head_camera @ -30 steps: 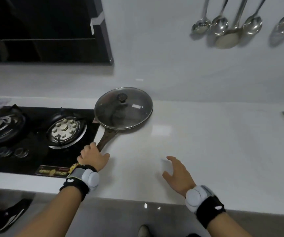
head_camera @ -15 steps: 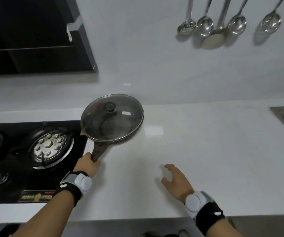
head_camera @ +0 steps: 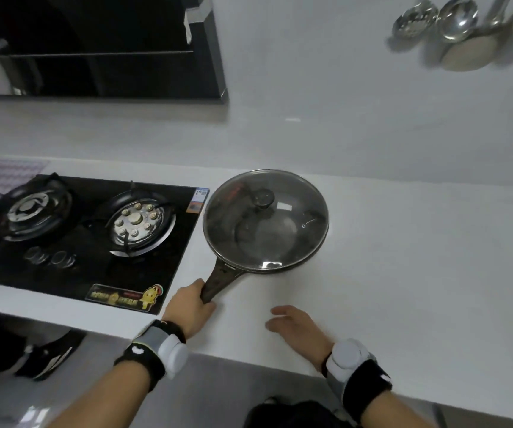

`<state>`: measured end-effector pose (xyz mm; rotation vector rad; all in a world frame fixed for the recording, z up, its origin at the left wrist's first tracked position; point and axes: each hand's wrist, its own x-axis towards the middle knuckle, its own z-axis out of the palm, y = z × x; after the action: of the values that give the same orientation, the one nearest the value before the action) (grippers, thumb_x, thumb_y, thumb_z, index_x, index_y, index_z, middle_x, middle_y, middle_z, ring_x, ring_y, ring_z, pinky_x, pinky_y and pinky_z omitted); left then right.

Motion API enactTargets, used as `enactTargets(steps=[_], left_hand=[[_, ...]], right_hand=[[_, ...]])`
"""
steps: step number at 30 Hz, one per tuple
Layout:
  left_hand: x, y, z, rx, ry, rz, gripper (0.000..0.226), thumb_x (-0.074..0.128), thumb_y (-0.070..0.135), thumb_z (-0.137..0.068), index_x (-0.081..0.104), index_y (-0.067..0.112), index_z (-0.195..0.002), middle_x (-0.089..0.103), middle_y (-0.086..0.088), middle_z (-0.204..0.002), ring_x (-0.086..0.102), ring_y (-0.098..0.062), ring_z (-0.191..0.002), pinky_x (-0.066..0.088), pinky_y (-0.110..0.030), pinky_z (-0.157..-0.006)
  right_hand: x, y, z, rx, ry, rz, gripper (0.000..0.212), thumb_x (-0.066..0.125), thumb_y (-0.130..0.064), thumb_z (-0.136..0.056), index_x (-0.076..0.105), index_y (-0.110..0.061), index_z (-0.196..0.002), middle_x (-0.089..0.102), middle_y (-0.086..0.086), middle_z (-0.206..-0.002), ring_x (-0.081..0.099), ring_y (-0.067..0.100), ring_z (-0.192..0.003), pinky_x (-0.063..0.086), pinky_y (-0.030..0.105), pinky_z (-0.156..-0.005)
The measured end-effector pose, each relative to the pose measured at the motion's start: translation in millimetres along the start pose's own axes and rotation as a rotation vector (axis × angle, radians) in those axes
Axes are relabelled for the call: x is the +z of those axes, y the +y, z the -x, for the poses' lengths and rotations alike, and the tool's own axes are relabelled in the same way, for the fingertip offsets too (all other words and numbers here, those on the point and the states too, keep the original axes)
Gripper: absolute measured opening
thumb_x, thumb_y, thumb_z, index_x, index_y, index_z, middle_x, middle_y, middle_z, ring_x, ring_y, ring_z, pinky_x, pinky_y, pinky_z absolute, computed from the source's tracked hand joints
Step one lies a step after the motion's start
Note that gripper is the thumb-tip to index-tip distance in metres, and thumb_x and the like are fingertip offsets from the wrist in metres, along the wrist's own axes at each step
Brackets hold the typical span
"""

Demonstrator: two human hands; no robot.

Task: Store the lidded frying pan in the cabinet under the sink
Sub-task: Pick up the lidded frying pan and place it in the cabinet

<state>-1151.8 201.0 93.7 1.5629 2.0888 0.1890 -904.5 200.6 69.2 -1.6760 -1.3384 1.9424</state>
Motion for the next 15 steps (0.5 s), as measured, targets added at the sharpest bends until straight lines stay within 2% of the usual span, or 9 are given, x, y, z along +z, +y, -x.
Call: enactTargets(steps=[3, 6, 9, 11, 15], left_hand=[[4, 15, 9, 0.101, -0.047, -0.029, 0.022, 0.059, 0.028, -0.074, 0.037, 0.026, -0.07, 0.052, 0.001, -0.067, 0.05, -0.025, -0.066, 0.032, -0.031, -0.056], [11, 27, 20, 0.178, -0.095, -0.079, 0.015, 0.056, 0.032, -0.076, 0.042, 0.026, -0.076, 0.053, 0.002, -0.07, 0.053, -0.023, -0.068, 0.037, -0.032, -0.058], [20, 33, 31, 0.223, -0.124, -0.094, 0.015, 0.054, 0.033, -0.075, 0.045, 0.024, -0.083, 0.055, 0.001, -0.074, 0.058, -0.026, -0.073, 0.04, -0.033, -0.061], [26, 35, 40, 0.247, -0.142, -0.085, 0.015, 0.052, 0.034, -0.075, 0.045, 0.024, -0.083, 0.058, 0.0, -0.075, 0.059, -0.027, -0.075, 0.041, -0.034, -0.062], [28, 30, 46, 0.292, -0.153, -0.093, 0.019, 0.051, 0.037, -0.076, 0.049, 0.022, -0.088, 0.066, -0.005, -0.085, 0.061, -0.028, -0.079, 0.047, -0.038, -0.068]], right_hand=[[10, -6, -4, 0.085, -0.052, -0.228, 0.049, 0.07, -0.037, -0.076, 0.06, -0.019, -0.121, 0.067, 0.004, -0.116, 0.062, 0.015, -0.109, 0.049, 0.03, -0.085], [11, -13, -6, 0.157, -0.126, -0.403, 0.037, 0.067, -0.04, -0.08, 0.062, -0.021, -0.112, 0.068, -0.001, -0.117, 0.061, 0.016, -0.113, 0.05, 0.037, -0.091], [13, -14, -12, 0.238, -0.164, -0.624, 0.037, 0.072, -0.04, -0.079, 0.064, -0.017, -0.108, 0.068, 0.005, -0.12, 0.059, 0.02, -0.117, 0.05, 0.041, -0.089], [17, -13, -13, 0.272, -0.179, -0.792, 0.04, 0.075, -0.035, -0.077, 0.066, -0.016, -0.111, 0.069, 0.007, -0.121, 0.059, 0.023, -0.12, 0.048, 0.045, -0.095], [35, -10, -11, 0.266, -0.188, -0.993, 0.024, 0.072, -0.025, -0.077, 0.072, -0.012, -0.098, 0.071, 0.005, -0.118, 0.062, 0.024, -0.112, 0.046, 0.045, -0.1]])
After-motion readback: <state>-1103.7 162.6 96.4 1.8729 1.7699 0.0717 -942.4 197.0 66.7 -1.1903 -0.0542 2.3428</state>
